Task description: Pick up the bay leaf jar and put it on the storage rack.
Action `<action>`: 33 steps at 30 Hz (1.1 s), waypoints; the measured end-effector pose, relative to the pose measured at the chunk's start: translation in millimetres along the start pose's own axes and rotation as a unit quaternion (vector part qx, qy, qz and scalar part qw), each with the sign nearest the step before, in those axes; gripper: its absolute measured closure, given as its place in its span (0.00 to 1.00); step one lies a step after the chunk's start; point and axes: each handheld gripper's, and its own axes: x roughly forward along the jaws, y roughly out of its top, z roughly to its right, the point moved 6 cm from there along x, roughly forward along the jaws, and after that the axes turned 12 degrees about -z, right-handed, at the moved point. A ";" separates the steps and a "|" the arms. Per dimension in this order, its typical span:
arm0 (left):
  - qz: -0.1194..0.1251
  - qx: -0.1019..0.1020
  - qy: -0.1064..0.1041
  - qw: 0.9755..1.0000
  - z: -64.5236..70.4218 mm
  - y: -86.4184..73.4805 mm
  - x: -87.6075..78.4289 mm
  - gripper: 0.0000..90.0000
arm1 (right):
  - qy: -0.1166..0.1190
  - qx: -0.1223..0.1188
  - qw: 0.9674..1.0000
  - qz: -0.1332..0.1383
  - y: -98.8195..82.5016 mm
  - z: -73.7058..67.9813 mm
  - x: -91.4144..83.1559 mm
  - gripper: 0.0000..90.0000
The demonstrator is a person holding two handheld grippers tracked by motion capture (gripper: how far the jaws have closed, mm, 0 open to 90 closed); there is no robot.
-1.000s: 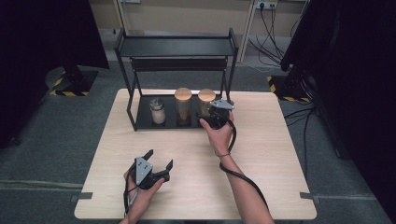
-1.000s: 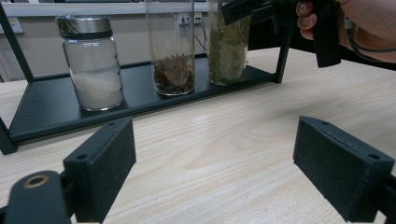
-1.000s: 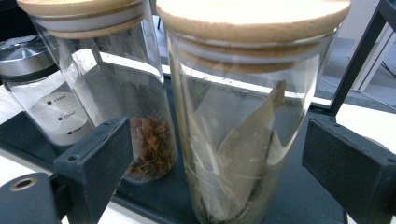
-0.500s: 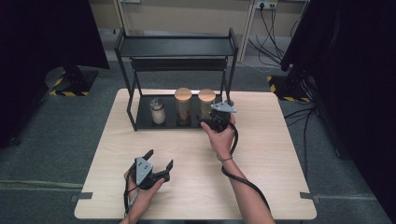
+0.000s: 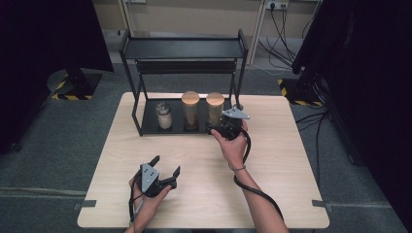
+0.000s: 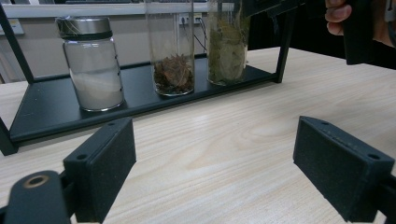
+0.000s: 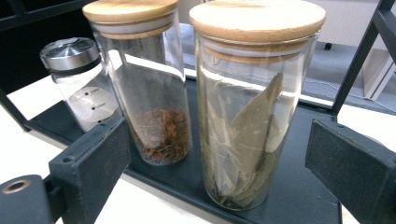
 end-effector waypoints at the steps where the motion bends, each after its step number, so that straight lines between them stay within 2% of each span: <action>1: 0.000 0.000 0.000 1.000 0.0 0.0 0.0 0.14 | 0.001 -0.001 1.000 0.000 -0.5 -0.7 -0.9 0.08; 9: 0.001 -0.001 0.000 1.000 -0.2 0.0 -0.1 0.14 | 0.015 -0.002 1.000 -0.003 -7.1 -2.8 -7.1 0.05; 33: 0.002 -0.001 0.000 1.000 -0.4 0.0 -0.4 0.14 | 0.032 -0.009 0.999 -0.002 -21.4 -2.3 -27.2 0.04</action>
